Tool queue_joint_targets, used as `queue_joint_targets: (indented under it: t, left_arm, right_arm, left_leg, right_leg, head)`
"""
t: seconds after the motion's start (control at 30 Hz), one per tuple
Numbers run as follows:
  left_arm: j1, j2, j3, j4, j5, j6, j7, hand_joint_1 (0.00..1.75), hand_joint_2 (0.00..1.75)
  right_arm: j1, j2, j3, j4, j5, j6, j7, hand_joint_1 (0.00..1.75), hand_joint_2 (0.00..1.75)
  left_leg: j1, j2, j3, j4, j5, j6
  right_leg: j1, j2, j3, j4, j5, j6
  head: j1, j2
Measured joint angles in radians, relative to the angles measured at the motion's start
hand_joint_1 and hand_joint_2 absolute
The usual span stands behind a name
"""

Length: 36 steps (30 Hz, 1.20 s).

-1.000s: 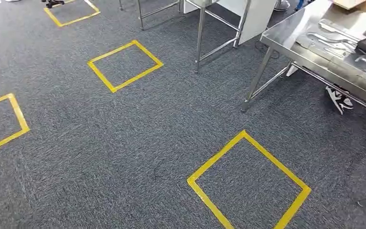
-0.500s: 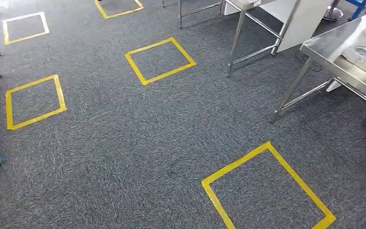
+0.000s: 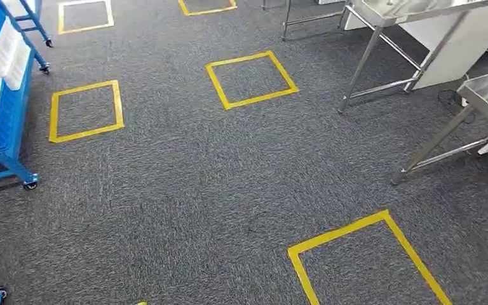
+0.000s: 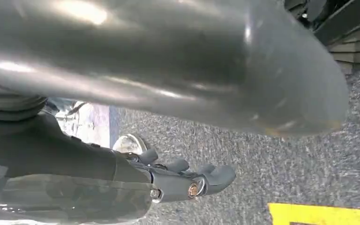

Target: Take the parts from the cabinet and place them on the table.

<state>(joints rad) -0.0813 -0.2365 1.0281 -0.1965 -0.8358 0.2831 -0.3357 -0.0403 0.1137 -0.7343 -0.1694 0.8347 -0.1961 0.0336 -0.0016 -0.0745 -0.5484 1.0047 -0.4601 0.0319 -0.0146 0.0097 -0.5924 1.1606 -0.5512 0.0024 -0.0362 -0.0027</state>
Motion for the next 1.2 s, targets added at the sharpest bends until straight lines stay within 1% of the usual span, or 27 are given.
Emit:
queue_joint_targets:
  t: [0.03, 0.07, 0.1, 0.2, 0.23, 0.27, 0.3, 0.37, 0.4, 0.43, 0.47, 0.5, 0.53, 0.57, 0.6, 0.63, 0.73, 0.77, 0.8, 0.87, 0.9, 0.93, 0.97, 1.03, 1.07, 1.1, 1.2]
  left_arm:
    - [0.000, 0.000, 0.000, 0.000, 0.000, 0.000, 0.000, 0.00, 0.00]
    - [0.000, -0.004, 0.000, 0.000, 0.000, 0.000, 0.000, 0.00, 0.00]
    - [-0.007, -0.004, 0.000, 0.000, 0.000, 0.000, 0.000, 0.00, 0.00]
    - [-0.003, -0.005, 0.000, 0.000, 0.000, 0.000, 0.000, 0.00, 0.00]
    - [-0.002, -0.004, 0.000, 0.000, 0.000, 0.000, 0.000, 0.00, 0.00]
    - [-0.001, -0.003, 0.001, 0.000, 0.000, 0.001, 0.000, 0.00, 0.00]
    - [-0.002, -0.003, 0.001, 0.000, 0.000, 0.002, 0.000, 0.00, 0.00]
    - [-0.004, -0.003, 0.001, 0.000, 0.001, 0.003, 0.000, 0.00, 0.00]
    - [-0.003, -0.003, 0.001, 0.000, 0.001, 0.003, 0.000, 0.00, 0.00]
    - [-0.001, -0.003, 0.001, 0.000, 0.001, 0.003, 0.000, 0.00, 0.00]
    - [0.000, -0.002, 0.002, 0.000, 0.002, 0.003, 0.000, 0.00, 0.00]
    - [0.000, -0.002, 0.002, 0.000, 0.002, 0.004, 0.000, 0.00, 0.00]
    - [-0.001, -0.002, 0.002, 0.000, 0.003, 0.005, 0.000, 0.00, 0.00]
    - [-0.002, -0.003, 0.003, 0.000, 0.003, 0.005, 0.000, 0.00, 0.00]
    - [-0.004, -0.008, 0.003, 0.000, 0.003, 0.005, 0.000, 0.00, 0.00]
    - [-0.004, -0.006, 0.004, 0.000, 0.005, 0.005, 0.001, 0.00, 0.00]
    - [-0.001, -0.001, 0.011, 0.000, 0.006, 0.006, 0.000, 0.00, 0.00]
    - [-0.001, -0.001, 0.011, 0.000, 0.006, 0.006, 0.000, 0.00, 0.00]
    - [-0.001, -0.001, 0.013, 0.000, 0.007, 0.006, 0.000, 0.00, 0.00]
    - [-0.003, -0.001, 0.015, 0.000, 0.007, 0.006, 0.000, 0.00, 0.00]
    - [-0.004, -0.001, 0.016, 0.000, 0.007, 0.007, 0.000, 0.00, 0.00]
    - [-0.003, -0.001, 0.016, 0.000, 0.007, 0.007, 0.000, 0.00, 0.00]
    - [-0.001, -0.001, 0.016, 0.000, 0.007, 0.008, 0.000, 0.00, 0.00]
    - [-0.002, -0.001, 0.016, 0.000, 0.008, 0.009, 0.000, 0.00, 0.00]
    - [-0.002, -0.002, 0.016, 0.000, 0.008, 0.009, 0.000, 0.00, 0.00]
    - [-0.004, -0.005, 0.016, 0.000, 0.007, 0.009, 0.000, 0.00, 0.00]
    - [-0.002, -0.006, 0.017, 0.000, 0.006, 0.011, 0.000, 0.00, 0.00]
  right_arm:
    - [0.000, 0.000, 0.000, 0.000, 0.001, 0.000, 0.000, 0.00, 0.00]
    - [0.001, 0.000, 0.000, 0.000, 0.001, 0.000, 0.000, 0.00, 0.00]
    - [0.002, 0.001, 0.000, 0.000, 0.001, 0.000, 0.000, 0.00, 0.00]
    - [-0.007, 0.001, 0.000, 0.000, 0.002, 0.000, 0.001, 0.00, 0.00]
    - [-0.008, 0.001, 0.001, 0.000, 0.002, 0.001, 0.000, 0.00, 0.00]
    - [-0.006, 0.001, 0.002, 0.000, 0.003, 0.003, 0.001, 0.00, 0.00]
    - [-0.003, 0.001, 0.002, 0.000, 0.003, 0.003, 0.001, 0.00, 0.00]
    - [0.004, -0.002, 0.003, 0.001, 0.004, 0.007, 0.002, 0.00, 0.00]
    - [0.004, -0.009, 0.004, 0.001, 0.005, 0.009, 0.002, 0.00, 0.00]
    - [0.003, -0.014, 0.005, 0.002, 0.006, 0.013, 0.002, 0.00, 0.00]
    - [0.002, -0.016, 0.005, 0.003, 0.006, 0.013, 0.002, 0.00, 0.00]
    - [0.001, -0.017, 0.006, 0.003, 0.006, 0.013, 0.002, 0.00, 0.00]
    - [0.000, -0.019, 0.006, 0.003, 0.006, 0.013, 0.002, 0.00, 0.00]
    - [0.000, -0.021, 0.006, 0.003, 0.006, 0.013, 0.002, 0.00, 0.00]
    - [-0.001, -0.022, 0.006, 0.003, 0.006, 0.013, 0.002, 0.00, 0.00]
    - [-0.003, -0.022, 0.006, 0.003, 0.007, 0.013, 0.002, 0.00, 0.00]
    - [-0.013, -0.018, 0.008, 0.003, 0.010, 0.016, 0.002, 0.00, 0.00]
    - [-0.012, -0.012, 0.008, 0.003, 0.010, 0.016, 0.002, 0.00, 0.00]
    - [-0.010, -0.004, 0.008, 0.003, 0.010, 0.016, 0.002, 0.00, 0.00]
    - [-0.006, 0.005, 0.008, 0.003, 0.010, 0.018, 0.002, 0.00, 0.00]
    - [-0.004, 0.008, 0.008, 0.003, 0.011, 0.018, 0.002, 0.00, 0.00]
    - [-0.004, 0.009, 0.008, 0.003, 0.011, 0.019, 0.002, 0.00, 0.00]
    - [-0.004, 0.010, 0.008, 0.003, 0.012, 0.019, 0.002, 0.00, 0.00]
    - [-0.004, 0.011, 0.008, 0.003, 0.014, 0.019, 0.000, 0.00, 0.00]
    - [-0.003, 0.011, 0.008, 0.003, 0.015, 0.020, 0.000, 0.00, 0.00]
    - [-0.002, 0.011, 0.008, 0.003, 0.016, 0.021, 0.000, 0.00, 0.00]
    - [-0.007, 0.011, 0.008, 0.003, 0.017, 0.028, -0.001, 0.00, 0.00]
  left_leg:
    - [0.000, -0.013, 0.002, 0.000, 0.000, 0.000]
    - [0.004, -0.019, -0.002, 0.000, 0.000, -0.002]
    - [0.001, -0.031, -0.005, 0.003, 0.002, -0.008]
    - [0.012, -0.063, -0.013, -0.009, 0.013, -0.030]
    - [0.007, -0.055, -0.013, -0.002, 0.010, -0.032]
    - [0.001, 0.002, -0.025, 0.025, -0.009, -0.035]
    - [0.003, 0.031, -0.058, 0.087, -0.050, -0.039]
    - [0.010, 0.054, -0.132, 0.232, -0.116, -0.050]
    - [0.015, 0.058, -0.159, 0.284, -0.127, -0.056]
    - [0.023, 0.062, -0.160, 0.287, -0.113, -0.064]
    - [0.031, 0.068, -0.139, 0.244, -0.080, -0.072]
    - [0.039, 0.079, -0.096, 0.164, -0.036, -0.082]
    - [0.045, 0.103, -0.049, 0.077, 0.004, -0.090]
    - [0.045, 0.140, -0.025, 0.024, -0.003, -0.099]
    - [0.040, 0.134, -0.026, 0.028, -0.002, -0.084]
    - [0.037, 0.116, -0.032, 0.039, -0.006, -0.064]
    - [0.033, 0.092, -0.036, 0.036, -0.002, -0.040]
    - [0.033, 0.083, -0.036, 0.032, 0.001, -0.033]
    - [0.030, 0.076, -0.038, 0.031, 0.003, -0.028]
    - [0.024, 0.057, -0.043, 0.030, 0.006, -0.021]
    - [0.018, 0.043, -0.045, 0.030, 0.007, -0.019]
    - [0.013, 0.028, -0.045, 0.030, 0.008, -0.017]
    - [0.010, 0.014, -0.044, 0.030, 0.008, -0.016]
    - [0.007, -0.014, -0.039, 0.030, 0.009, -0.014]
    - [0.009, -0.025, -0.039, 0.029, 0.010, -0.014]
    - [0.003, -0.033, -0.042, 0.032, 0.011, -0.016]
    - [0.012, -0.072, -0.049, 0.024, 0.022, -0.032]
  right_leg:
    - [0.004, 0.028, 0.043, -0.094, 0.048, -0.013]
    - [0.006, 0.076, 0.063, -0.140, 0.048, -0.029]
    - [0.005, 0.078, 0.065, -0.159, 0.048, -0.032]
    - [0.014, 0.049, 0.071, -0.170, 0.053, -0.041]
    - [-0.003, 0.033, 0.085, -0.202, 0.068, -0.039]
    - [0.001, 0.016, 0.097, -0.216, 0.071, -0.038]
    - [0.002, 0.000, 0.101, -0.219, 0.073, -0.043]
    - [0.004, -0.033, 0.101, -0.218, 0.069, -0.041]
    - [0.003, -0.048, 0.101, -0.216, 0.066, -0.040]
    - [0.000, -0.063, 0.103, -0.214, 0.062, -0.034]
    - [-0.004, -0.075, 0.104, -0.208, 0.057, -0.028]
    - [-0.010, -0.087, 0.105, -0.199, 0.048, -0.019]
    - [-0.016, -0.097, 0.105, -0.186, 0.038, -0.010]
    - [-0.015, -0.108, 0.104, -0.169, 0.026, 0.003]
    - [-0.008, -0.113, 0.098, -0.155, 0.013, 0.014]
    - [-0.009, -0.116, 0.100, -0.155, 0.014, 0.018]
    - [-0.019, -0.134, 0.106, -0.160, 0.012, 0.032]
    - [-0.023, -0.091, 0.104, -0.143, -0.008, 0.032]
    - [-0.024, -0.050, 0.077, -0.087, -0.051, 0.028]
    - [-0.016, -0.023, -0.002, 0.068, -0.124, 0.020]
    - [-0.011, -0.019, -0.041, 0.138, -0.143, 0.014]
    - [-0.006, -0.016, -0.057, 0.158, -0.133, 0.006]
    - [0.001, -0.012, -0.051, 0.132, -0.100, -0.004]
    - [0.018, 0.010, 0.012, -0.020, 0.001, -0.027]
    - [0.026, 0.052, 0.047, -0.102, 0.044, -0.039]
    - [0.028, 0.092, 0.055, -0.130, 0.035, -0.050]
    - [0.032, 0.057, 0.058, -0.140, 0.041, -0.048]
  head:
    - [0.000, 0.000]
    - [0.000, 0.000]
    - [0.000, 0.000]
    - [0.000, 0.000]
    - [-0.001, 0.000]
    - [0.000, 0.000]
    - [-0.001, 0.000]
    - [0.000, 0.000]
    - [-0.001, 0.000]
    - [0.000, 0.000]
    - [-0.001, 0.000]
    - [-0.001, 0.000]
    - [0.000, 0.000]
    - [-0.001, 0.000]
    - [0.000, 0.000]
    - [0.000, 0.000]
    - [0.000, 0.000]
    - [0.000, 0.000]
    - [0.000, 0.000]
    - [0.000, 0.000]
    - [0.000, 0.000]
    - [0.000, 0.000]
    - [0.000, 0.000]
    - [0.000, 0.000]
    - [0.000, 0.000]
    - [0.000, 0.000]
    - [0.000, 0.000]
